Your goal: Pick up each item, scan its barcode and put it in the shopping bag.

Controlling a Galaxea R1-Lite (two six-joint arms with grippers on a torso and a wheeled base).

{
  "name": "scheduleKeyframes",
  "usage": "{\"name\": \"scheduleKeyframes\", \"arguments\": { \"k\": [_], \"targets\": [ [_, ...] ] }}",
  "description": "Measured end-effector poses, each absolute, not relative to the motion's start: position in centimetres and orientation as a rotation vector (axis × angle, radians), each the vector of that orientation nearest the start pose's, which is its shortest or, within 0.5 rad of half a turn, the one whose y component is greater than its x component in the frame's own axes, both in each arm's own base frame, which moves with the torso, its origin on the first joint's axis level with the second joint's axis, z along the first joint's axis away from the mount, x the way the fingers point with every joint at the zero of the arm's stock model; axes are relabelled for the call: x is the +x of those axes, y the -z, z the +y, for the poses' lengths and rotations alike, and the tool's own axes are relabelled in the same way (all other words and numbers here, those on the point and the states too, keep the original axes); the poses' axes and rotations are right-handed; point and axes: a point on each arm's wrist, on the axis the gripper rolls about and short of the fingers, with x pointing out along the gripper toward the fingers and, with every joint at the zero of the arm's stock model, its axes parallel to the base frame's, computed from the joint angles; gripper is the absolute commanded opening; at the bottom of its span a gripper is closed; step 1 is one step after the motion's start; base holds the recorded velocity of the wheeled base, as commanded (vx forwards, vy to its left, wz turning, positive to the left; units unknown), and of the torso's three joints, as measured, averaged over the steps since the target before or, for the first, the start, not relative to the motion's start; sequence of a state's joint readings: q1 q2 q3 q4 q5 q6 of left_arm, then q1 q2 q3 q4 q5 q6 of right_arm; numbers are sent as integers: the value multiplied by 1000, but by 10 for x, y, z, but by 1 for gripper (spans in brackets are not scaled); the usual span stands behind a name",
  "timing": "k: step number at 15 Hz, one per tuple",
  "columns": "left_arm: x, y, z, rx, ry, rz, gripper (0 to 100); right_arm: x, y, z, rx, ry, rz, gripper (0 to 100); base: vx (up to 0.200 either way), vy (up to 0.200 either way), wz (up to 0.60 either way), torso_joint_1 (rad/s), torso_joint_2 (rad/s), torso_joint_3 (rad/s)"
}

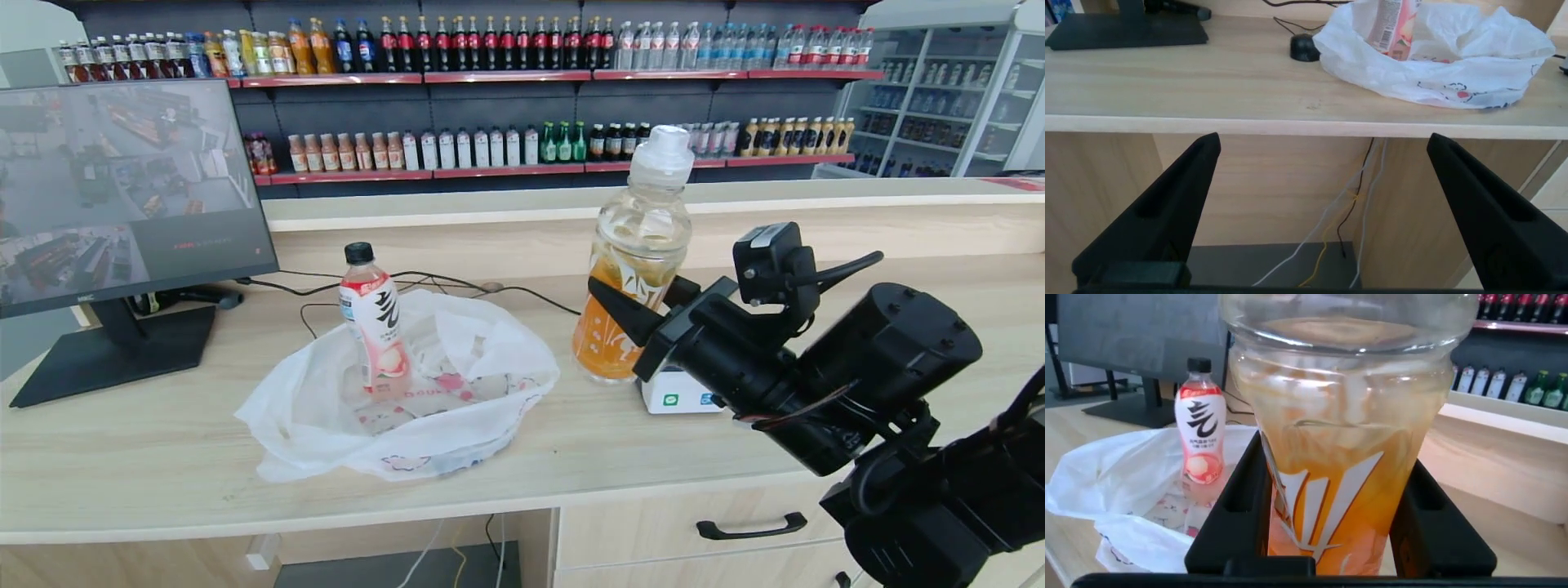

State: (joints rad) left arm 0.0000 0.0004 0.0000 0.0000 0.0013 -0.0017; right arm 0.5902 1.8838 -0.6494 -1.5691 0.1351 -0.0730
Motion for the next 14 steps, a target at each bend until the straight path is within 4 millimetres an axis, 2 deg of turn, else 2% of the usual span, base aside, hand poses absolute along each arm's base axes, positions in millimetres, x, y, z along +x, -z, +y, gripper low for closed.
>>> {"name": "scheduleKeyframes", "arguments": {
  "k": [5,9,14],
  "targets": [
    [-23,-75,0,-2,-1,0,100,265,-181,180,10,-699,-369,0,0,200,0,1,3,2],
    [-23,-75,0,-1,-1,1,100,266,-180,180,59,-707,-348,0,0,0,0,0,0,0],
    [-23,-75,0,-2,-1,1,100,267,-180,181,358,-750,-237,0,0,0,0,0,0,0]
  ]
}}
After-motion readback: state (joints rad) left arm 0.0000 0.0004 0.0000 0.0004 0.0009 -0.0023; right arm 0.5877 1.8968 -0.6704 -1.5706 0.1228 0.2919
